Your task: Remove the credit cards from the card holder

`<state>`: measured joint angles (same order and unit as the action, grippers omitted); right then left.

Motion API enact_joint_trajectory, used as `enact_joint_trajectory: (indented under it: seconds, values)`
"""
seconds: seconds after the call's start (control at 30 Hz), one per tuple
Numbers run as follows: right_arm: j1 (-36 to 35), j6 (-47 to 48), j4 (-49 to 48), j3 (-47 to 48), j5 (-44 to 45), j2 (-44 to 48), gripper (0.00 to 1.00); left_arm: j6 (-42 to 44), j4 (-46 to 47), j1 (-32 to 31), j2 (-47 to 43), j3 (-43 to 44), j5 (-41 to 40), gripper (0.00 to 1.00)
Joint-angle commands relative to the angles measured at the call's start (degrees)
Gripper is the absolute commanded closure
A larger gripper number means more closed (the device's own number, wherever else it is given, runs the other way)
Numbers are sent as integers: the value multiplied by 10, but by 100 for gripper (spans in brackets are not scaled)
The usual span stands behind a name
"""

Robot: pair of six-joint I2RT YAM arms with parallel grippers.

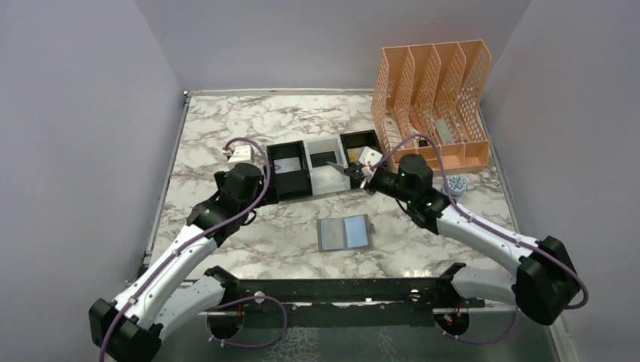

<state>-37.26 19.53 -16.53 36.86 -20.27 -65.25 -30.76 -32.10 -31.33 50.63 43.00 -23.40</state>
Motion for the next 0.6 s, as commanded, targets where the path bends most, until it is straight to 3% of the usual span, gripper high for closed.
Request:
enact_joint_trajectory:
  seconds: [0.0, 0.33, 0.57]
  values:
    - [-22, 91, 38, 64, 30, -70, 99, 56, -17, 2, -47, 23, -58, 1]
    - [-38, 189, 45, 186, 158, -252, 99, 75, -2, 2, -46, 2, -93, 1]
    - [-38, 237, 15, 246, 177, -365, 99, 70, -2, 2, -58, -3, -90, 1]
